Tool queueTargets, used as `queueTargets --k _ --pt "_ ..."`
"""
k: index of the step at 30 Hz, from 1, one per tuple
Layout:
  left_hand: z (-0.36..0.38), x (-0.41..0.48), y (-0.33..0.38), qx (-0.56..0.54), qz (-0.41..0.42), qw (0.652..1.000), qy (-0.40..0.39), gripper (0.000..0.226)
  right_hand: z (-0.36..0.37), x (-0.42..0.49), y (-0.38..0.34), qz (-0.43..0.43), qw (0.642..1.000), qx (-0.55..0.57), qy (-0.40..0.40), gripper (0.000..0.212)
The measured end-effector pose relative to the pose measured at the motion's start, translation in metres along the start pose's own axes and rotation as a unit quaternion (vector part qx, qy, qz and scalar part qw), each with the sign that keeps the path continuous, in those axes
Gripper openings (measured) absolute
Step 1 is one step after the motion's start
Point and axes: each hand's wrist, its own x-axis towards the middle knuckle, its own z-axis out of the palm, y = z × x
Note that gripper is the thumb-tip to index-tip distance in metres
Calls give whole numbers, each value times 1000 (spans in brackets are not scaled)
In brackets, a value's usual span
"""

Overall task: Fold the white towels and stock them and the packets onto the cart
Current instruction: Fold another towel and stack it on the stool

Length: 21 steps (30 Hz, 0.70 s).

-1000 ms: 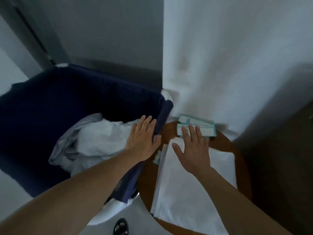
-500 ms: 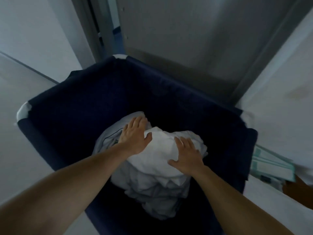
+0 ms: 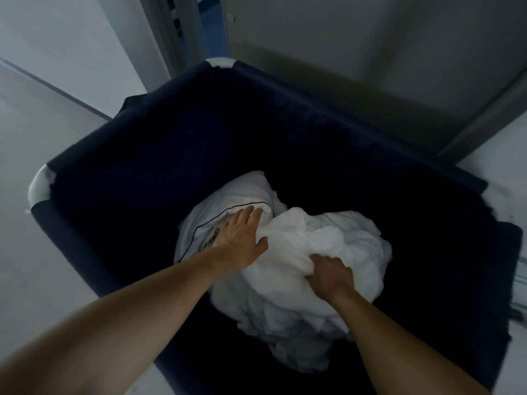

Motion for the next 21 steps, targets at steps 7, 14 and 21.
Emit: queueTargets --k 7,14,21 --pt "-48 -13 53 -2 50 998 -34 85 -95 -50 12 36 900 434 3 33" --pt "-111 -58 143 -156 82 983 -41 118 -204 -142 58 -3 744 654 141 14" --pt "-166 -114 269 -224 203 949 86 146 -296 -273 120 -124 560 785 235 24"
